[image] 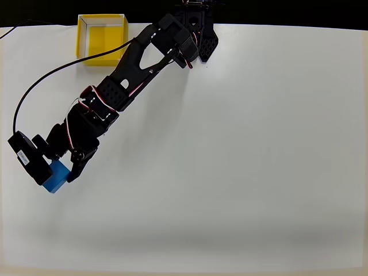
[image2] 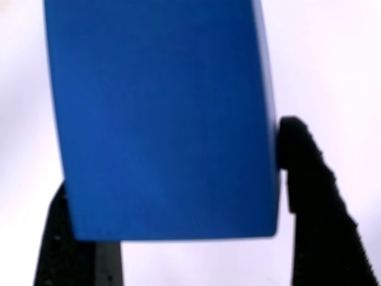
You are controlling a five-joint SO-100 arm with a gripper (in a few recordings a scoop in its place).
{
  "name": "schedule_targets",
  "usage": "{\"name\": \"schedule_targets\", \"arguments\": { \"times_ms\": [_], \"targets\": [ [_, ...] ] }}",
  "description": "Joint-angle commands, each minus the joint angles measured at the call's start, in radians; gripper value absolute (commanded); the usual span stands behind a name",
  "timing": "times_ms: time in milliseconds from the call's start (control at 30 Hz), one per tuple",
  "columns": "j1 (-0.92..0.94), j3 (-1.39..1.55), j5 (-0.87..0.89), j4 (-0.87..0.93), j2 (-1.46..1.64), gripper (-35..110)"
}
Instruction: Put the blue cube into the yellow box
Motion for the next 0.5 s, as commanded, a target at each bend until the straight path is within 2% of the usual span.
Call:
{"name": "schedule_targets", "arguments": {
  "times_ms": [0, 233, 467],
  "targets": [
    [0.127, 0.084, 0.000, -0.009, 0.357, 15],
    [0.348, 0.374, -0.014, -0.006, 0.615, 15],
    [0.575, 0.584, -0.009, 0.069, 0.824, 15]
  ]
}}
